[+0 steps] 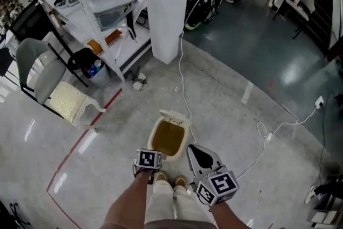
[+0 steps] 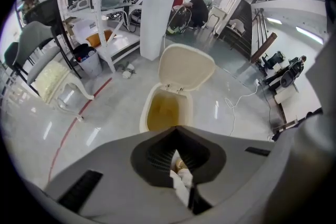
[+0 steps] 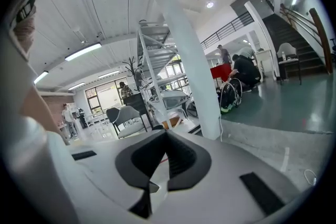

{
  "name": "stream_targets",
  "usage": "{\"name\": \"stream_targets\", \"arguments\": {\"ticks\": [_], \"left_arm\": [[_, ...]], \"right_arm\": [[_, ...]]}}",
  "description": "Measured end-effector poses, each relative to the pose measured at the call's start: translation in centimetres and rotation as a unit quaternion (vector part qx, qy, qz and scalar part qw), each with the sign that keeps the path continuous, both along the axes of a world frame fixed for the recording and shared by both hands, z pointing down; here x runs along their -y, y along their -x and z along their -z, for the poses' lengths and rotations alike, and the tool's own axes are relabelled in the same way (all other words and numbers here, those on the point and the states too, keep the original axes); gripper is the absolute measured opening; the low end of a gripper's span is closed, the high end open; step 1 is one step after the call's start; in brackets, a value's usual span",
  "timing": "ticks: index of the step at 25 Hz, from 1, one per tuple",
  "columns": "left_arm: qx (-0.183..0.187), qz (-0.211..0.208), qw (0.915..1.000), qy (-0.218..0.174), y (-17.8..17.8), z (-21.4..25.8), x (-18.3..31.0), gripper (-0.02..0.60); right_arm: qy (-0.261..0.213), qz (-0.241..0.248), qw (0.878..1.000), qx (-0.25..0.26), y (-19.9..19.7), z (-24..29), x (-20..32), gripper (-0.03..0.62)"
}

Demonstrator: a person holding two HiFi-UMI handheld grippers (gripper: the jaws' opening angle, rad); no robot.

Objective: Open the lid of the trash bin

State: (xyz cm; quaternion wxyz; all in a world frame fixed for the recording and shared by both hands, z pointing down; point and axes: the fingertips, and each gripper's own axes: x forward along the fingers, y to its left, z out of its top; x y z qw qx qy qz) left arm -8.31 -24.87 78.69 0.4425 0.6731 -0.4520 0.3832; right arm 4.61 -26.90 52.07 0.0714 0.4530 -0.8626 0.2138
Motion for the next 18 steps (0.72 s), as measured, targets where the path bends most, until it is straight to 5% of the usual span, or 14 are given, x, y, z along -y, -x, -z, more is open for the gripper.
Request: {"name": "stream_targets", "arguments": {"ticks": [6,11,14,18], "left_arm": [[-0.008,-0.009,0.9997,-0.021,-0.9,6.6,-0.8,0.006],[-0.020,-0.004,0.9954,-0.094,-0.7,12.6,3.5,0.006],[-0.035,0.000,0.9868,-0.158,-0.3,18.1,7.8,0.006],[-0.050,-0.024,0.9648,-0.257,-0.7,27.3,12.1,0.006]], "right_arm": [[0.004,0.032,0.999,0.002,-0.1,4.3,-2.1,0.035],[-0.011,0.041,0.999,0.003,0.4,6.7,-2.7,0.035],[-0.016,0.042,0.999,0.007,0.8,7.9,-2.5,0.035],[-0.032,0.045,0.998,0.008,1.2,10.0,-2.2,0.035]]}}
